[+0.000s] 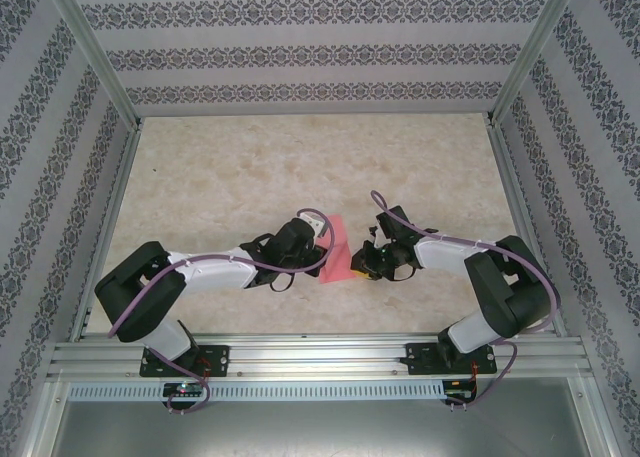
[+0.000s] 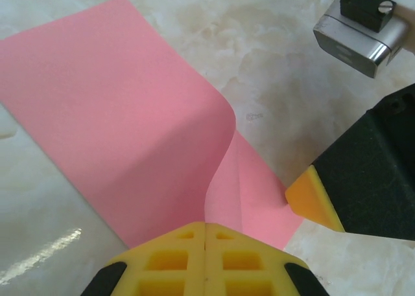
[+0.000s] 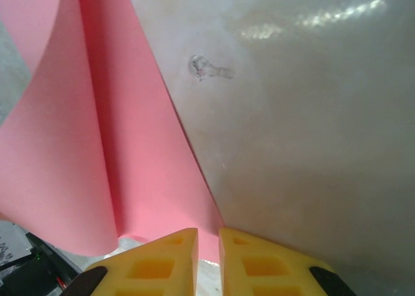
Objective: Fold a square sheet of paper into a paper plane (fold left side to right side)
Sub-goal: Fold the triangle a second time at the center of the table.
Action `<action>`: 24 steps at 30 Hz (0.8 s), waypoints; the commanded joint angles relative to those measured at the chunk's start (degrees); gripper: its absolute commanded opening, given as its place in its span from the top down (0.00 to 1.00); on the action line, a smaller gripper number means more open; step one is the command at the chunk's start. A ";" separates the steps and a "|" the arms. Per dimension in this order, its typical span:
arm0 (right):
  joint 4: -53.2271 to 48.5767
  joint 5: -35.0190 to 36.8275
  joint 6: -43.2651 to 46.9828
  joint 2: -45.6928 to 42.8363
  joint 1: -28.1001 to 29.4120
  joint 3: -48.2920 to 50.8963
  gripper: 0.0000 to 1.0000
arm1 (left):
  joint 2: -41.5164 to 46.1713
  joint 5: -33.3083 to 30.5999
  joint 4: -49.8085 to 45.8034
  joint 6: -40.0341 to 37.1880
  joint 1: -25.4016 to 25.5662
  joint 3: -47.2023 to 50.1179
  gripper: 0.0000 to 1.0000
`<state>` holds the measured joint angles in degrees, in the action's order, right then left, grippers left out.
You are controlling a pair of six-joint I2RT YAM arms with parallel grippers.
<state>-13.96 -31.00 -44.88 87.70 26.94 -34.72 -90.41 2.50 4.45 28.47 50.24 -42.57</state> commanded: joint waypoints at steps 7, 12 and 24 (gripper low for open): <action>-2.34 2.05 1.73 1.88 1.01 -1.73 0.83 | -0.86 -0.83 -0.90 -2.62 -1.63 0.03 0.99; -2.89 2.26 2.08 2.14 1.19 -2.02 0.83 | -1.88 -1.18 -1.29 -2.98 -1.98 -0.13 0.99; -3.27 2.40 2.17 2.38 1.45 -2.19 0.83 | -4.56 -1.21 -0.66 -3.61 -3.12 -0.89 0.99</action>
<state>-16.47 -30.22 -43.57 88.68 27.38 -36.40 -93.76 2.04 3.64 26.22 48.03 -42.59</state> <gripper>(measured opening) 0.172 0.059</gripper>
